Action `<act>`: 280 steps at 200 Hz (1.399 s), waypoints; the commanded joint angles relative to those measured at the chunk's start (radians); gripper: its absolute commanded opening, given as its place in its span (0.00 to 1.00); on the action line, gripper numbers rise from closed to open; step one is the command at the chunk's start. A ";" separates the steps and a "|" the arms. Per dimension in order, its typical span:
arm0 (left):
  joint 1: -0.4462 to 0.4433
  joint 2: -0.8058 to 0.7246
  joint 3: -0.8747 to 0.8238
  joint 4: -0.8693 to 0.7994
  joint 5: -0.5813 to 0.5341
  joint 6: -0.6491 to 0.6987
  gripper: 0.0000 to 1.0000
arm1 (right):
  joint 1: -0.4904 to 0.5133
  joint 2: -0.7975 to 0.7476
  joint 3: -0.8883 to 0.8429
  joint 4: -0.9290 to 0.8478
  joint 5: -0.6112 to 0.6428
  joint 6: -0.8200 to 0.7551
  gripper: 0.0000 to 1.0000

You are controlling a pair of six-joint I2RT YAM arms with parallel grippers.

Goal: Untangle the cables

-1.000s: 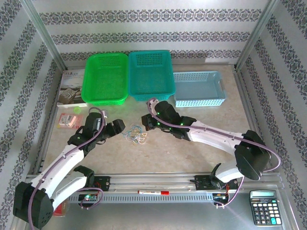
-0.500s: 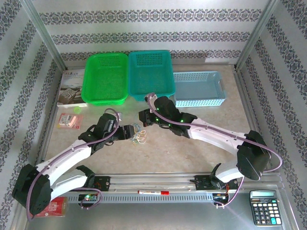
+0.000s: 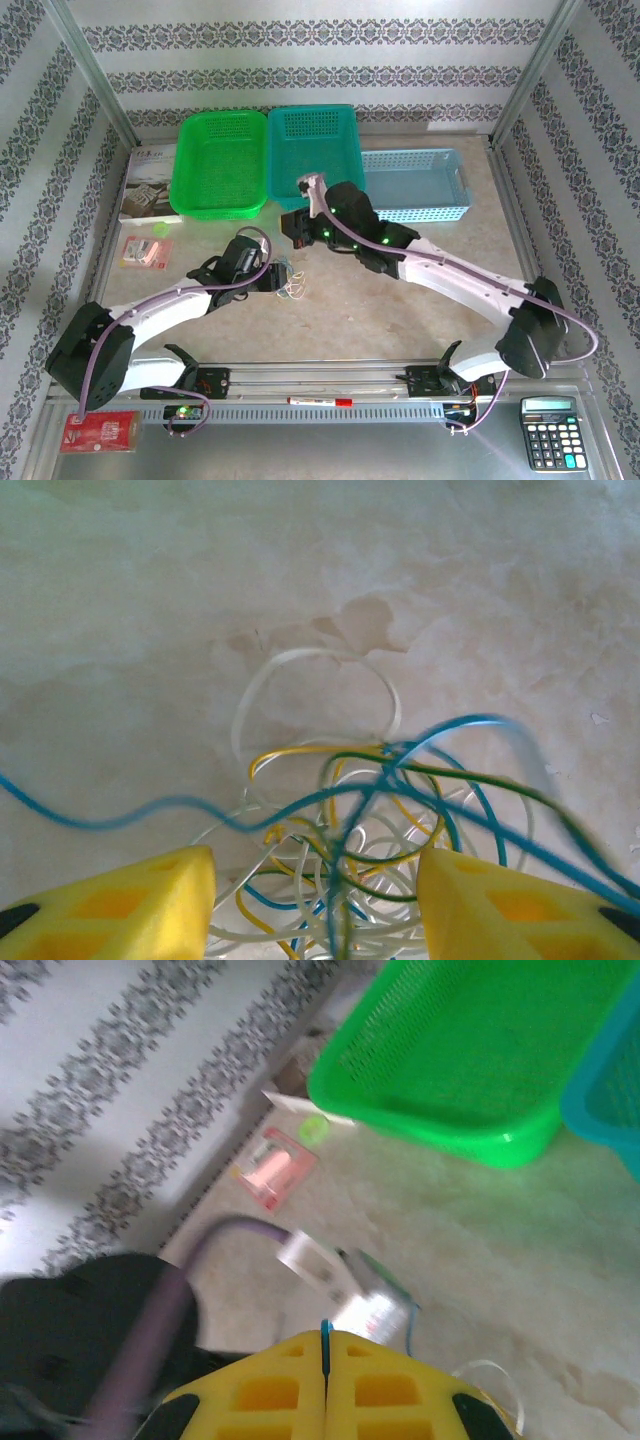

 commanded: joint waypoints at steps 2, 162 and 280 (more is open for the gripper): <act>-0.015 -0.014 -0.040 0.055 -0.031 0.010 0.56 | -0.019 -0.083 0.099 0.015 -0.022 0.004 0.00; -0.015 -0.241 -0.040 -0.085 -0.077 0.025 0.67 | -0.121 -0.191 0.012 0.016 0.033 0.021 0.00; -0.067 0.029 0.097 0.149 0.017 0.026 0.73 | -0.098 -0.122 0.111 0.006 -0.055 0.035 0.00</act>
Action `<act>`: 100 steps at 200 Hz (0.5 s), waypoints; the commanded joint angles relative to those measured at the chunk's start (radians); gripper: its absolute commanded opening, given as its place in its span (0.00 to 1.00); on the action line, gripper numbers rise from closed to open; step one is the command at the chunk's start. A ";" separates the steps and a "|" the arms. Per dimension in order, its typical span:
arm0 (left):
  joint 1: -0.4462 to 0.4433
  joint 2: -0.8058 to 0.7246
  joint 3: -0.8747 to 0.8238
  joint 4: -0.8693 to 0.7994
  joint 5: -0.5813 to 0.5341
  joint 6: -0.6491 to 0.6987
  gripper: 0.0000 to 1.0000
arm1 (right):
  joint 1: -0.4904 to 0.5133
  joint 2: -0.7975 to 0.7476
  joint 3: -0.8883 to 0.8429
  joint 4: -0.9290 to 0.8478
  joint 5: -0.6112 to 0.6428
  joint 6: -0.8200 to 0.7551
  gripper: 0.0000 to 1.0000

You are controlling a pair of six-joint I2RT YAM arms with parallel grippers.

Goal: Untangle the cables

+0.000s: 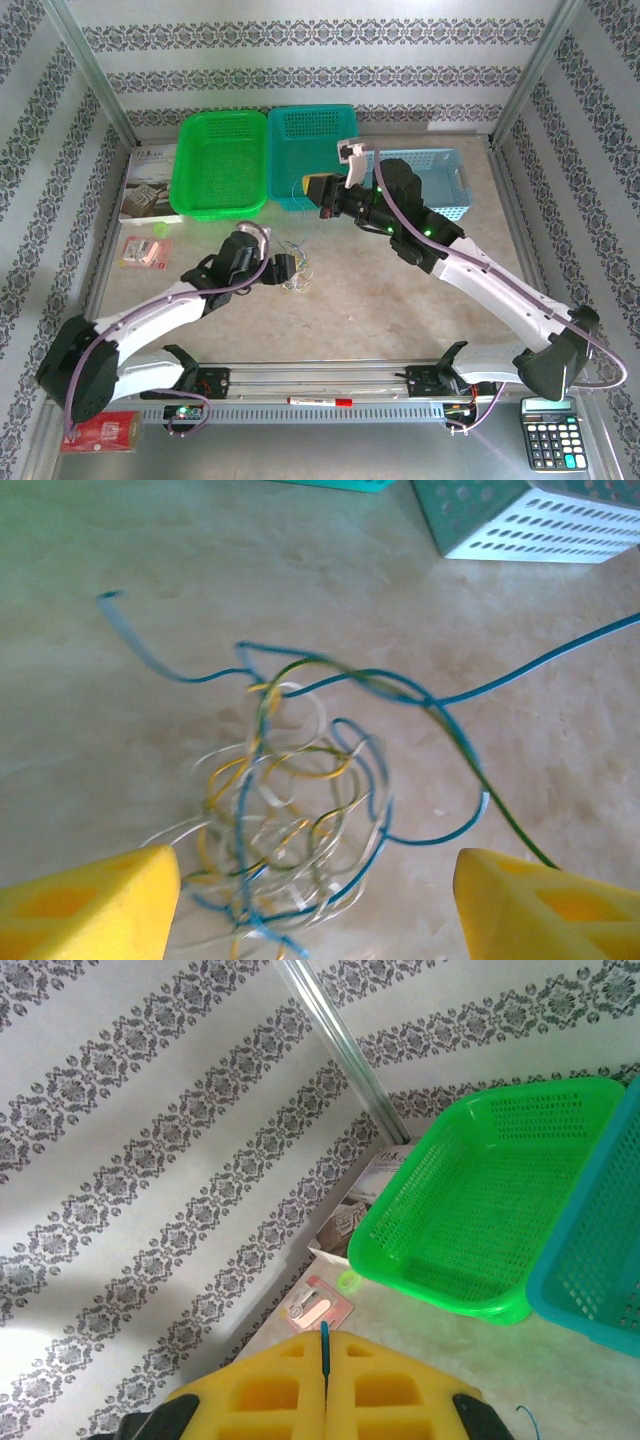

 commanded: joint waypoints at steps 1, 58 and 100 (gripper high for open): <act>-0.026 0.090 0.048 0.087 0.016 0.014 0.73 | 0.009 0.010 0.061 0.008 -0.044 0.006 0.00; -0.031 0.223 -0.043 0.214 0.016 -0.061 0.67 | -0.155 -0.067 0.265 -0.140 -0.086 -0.049 0.00; -0.030 0.170 -0.065 0.201 -0.001 -0.061 0.66 | -0.358 -0.089 0.279 -0.151 -0.118 -0.028 0.00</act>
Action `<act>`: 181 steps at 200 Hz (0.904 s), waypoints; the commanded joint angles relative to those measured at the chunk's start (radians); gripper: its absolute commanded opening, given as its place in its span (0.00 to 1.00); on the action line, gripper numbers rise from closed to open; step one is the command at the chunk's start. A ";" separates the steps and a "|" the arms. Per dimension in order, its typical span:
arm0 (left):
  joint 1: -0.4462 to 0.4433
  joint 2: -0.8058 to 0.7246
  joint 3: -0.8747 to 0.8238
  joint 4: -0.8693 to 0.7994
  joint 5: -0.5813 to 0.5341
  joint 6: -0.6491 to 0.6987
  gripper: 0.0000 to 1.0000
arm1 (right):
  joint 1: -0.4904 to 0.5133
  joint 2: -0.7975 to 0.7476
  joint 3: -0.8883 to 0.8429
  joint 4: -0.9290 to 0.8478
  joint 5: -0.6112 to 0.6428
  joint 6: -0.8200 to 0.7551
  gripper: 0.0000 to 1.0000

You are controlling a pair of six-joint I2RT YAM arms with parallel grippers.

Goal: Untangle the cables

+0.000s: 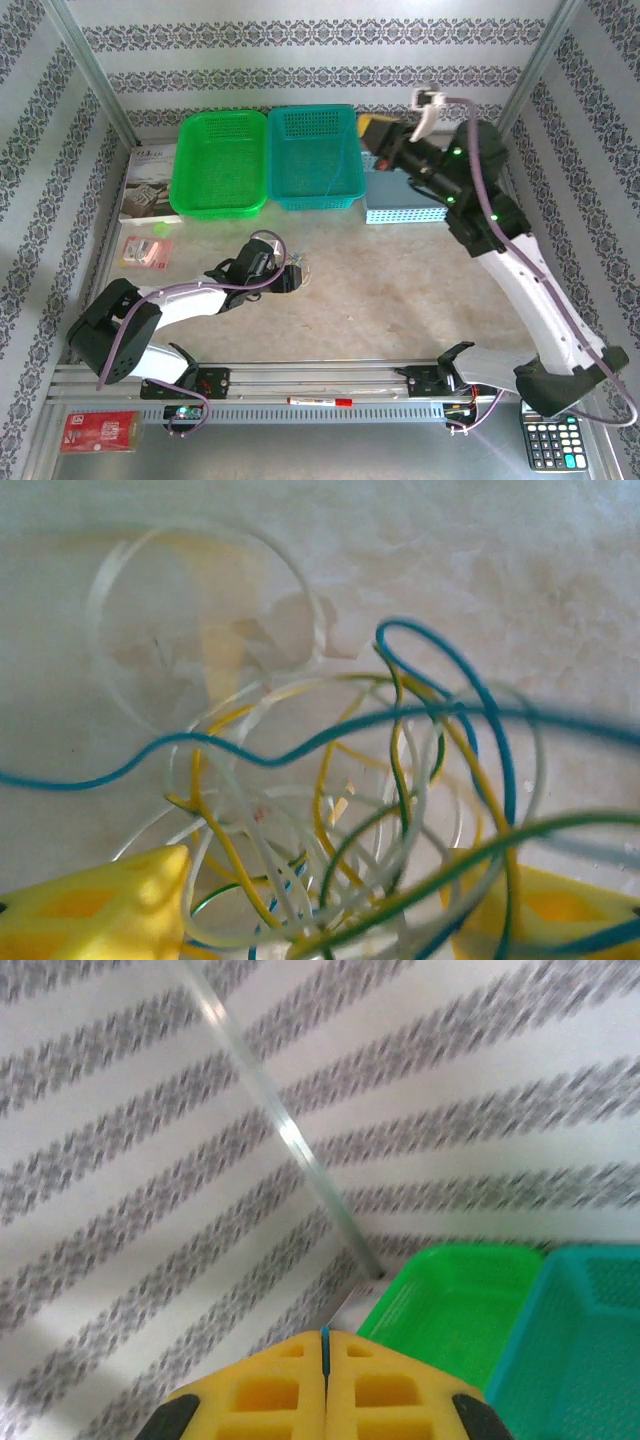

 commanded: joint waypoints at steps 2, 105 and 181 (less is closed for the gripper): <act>-0.015 -0.051 -0.006 0.044 -0.020 -0.012 0.66 | -0.089 0.000 0.019 -0.027 -0.036 0.000 0.00; -0.015 -0.268 0.003 -0.068 -0.059 0.011 0.69 | -0.284 0.066 0.071 0.082 -0.200 0.181 0.00; -0.049 -0.241 0.132 -0.036 0.014 0.196 0.77 | -0.028 0.048 0.092 0.046 -0.189 0.142 0.00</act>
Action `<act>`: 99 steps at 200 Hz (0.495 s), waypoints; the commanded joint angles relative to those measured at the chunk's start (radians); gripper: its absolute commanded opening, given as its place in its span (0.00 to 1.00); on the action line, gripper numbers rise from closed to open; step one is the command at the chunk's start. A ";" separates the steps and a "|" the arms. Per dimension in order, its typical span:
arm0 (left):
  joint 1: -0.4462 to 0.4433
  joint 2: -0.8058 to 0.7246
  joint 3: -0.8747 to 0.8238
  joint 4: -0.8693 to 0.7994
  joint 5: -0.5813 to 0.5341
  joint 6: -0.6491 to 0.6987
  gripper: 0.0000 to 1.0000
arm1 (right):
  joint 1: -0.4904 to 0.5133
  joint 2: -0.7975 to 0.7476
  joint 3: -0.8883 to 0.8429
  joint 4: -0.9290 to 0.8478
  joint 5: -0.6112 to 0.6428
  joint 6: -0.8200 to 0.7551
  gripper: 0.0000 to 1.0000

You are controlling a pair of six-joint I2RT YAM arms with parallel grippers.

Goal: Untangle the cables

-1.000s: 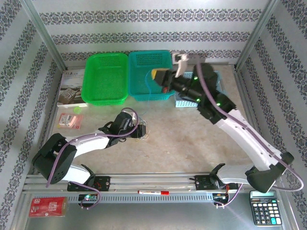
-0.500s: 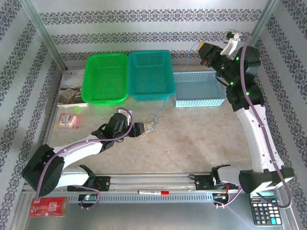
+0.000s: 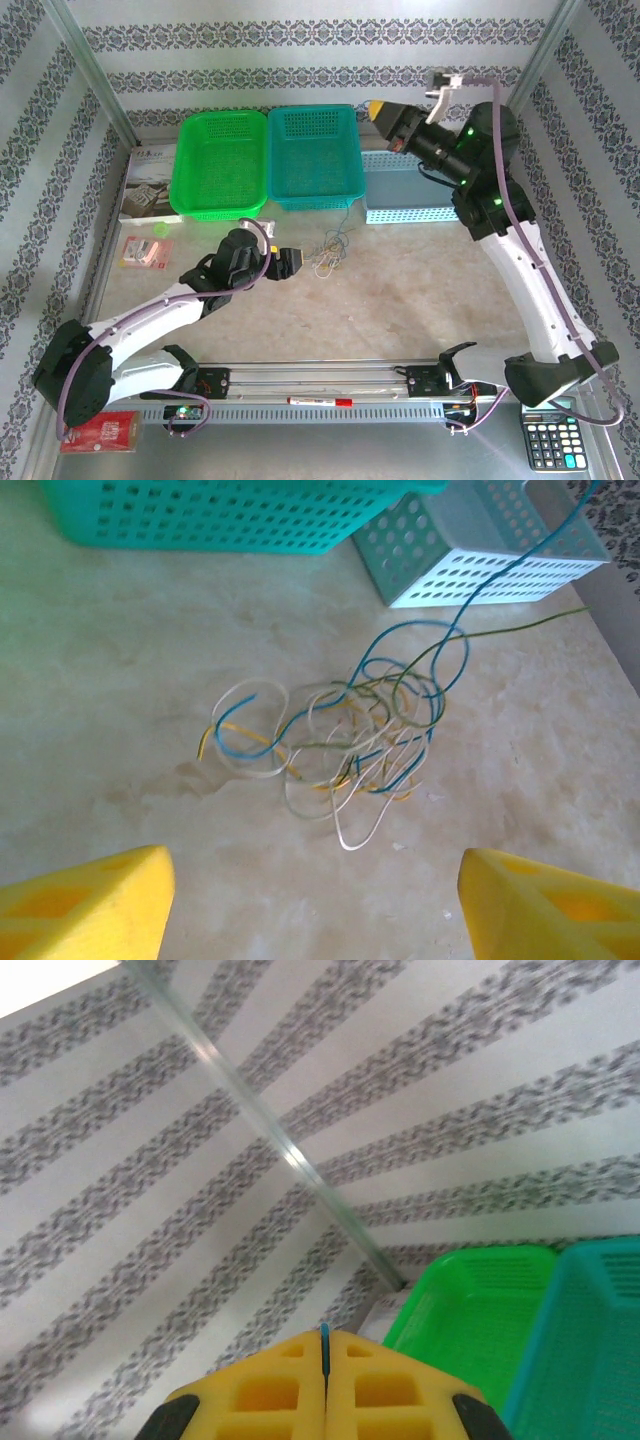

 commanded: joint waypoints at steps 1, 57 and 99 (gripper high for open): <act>-0.041 0.033 0.060 0.044 0.039 0.089 0.77 | 0.072 -0.016 0.048 0.007 -0.013 -0.017 0.00; -0.120 0.232 0.175 0.171 0.007 0.127 0.78 | 0.234 0.031 0.180 -0.028 0.009 -0.040 0.00; -0.122 0.369 0.181 0.267 -0.074 0.096 0.68 | 0.270 0.070 0.322 -0.072 0.025 -0.064 0.00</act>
